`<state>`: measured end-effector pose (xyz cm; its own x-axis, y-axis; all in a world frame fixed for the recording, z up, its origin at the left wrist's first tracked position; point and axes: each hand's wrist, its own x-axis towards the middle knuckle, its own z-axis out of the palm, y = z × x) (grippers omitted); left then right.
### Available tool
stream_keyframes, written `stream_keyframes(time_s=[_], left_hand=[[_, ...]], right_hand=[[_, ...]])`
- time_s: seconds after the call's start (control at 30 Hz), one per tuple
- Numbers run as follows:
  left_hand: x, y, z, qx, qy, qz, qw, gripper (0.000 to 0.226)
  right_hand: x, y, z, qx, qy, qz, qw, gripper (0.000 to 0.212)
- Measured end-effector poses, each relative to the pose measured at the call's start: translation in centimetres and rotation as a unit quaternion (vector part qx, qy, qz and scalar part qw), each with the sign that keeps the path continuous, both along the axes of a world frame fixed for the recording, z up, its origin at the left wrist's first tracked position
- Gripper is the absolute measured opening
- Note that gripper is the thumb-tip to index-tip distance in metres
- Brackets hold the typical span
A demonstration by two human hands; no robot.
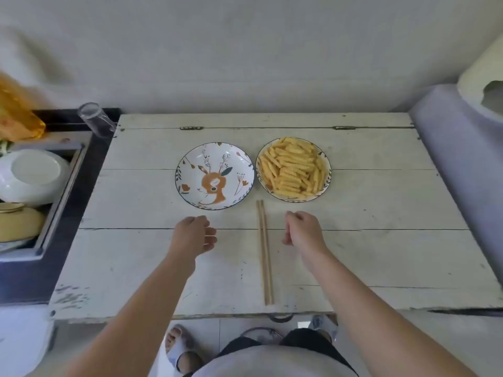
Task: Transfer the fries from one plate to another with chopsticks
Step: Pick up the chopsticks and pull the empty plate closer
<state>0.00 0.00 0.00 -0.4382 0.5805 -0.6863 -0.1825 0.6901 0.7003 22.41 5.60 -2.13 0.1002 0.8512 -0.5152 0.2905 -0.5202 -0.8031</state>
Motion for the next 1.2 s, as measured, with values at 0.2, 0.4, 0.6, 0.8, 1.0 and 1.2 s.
stream_keyframes(time_s=[0.2,0.4,0.6,0.8,1.0,1.2], left_hand=[[-0.5,3.2,-0.4,-0.020,-0.049,0.071,0.996,0.031],[-0.3,5.0,-0.3,0.015,-0.052,0.101,0.993,0.037],[-0.5,1.3,-0.6,0.044,-0.049,0.115,0.991,0.040],[-1.0,-1.1,-1.0,0.044,-0.066,0.117,0.990,0.038],[-0.5,-1.4,0.0,0.053,-0.081,0.118,0.988,0.032],[-0.9,-1.6,-0.6,0.044,-0.076,0.110,0.990,0.038]], right_hand=[[0.5,0.3,-0.2,-0.031,0.083,-0.078,0.993,0.020],[1.5,0.6,0.6,-0.055,0.120,-0.099,0.986,0.016],[2.2,2.3,0.5,-0.093,0.202,-0.154,0.963,0.012],[1.4,5.0,0.5,-0.111,0.265,-0.153,0.945,0.019],[1.1,5.8,-0.1,-0.084,0.258,-0.178,0.946,0.028],[3.1,3.3,-0.4,-0.073,0.275,-0.197,0.938,0.025]])
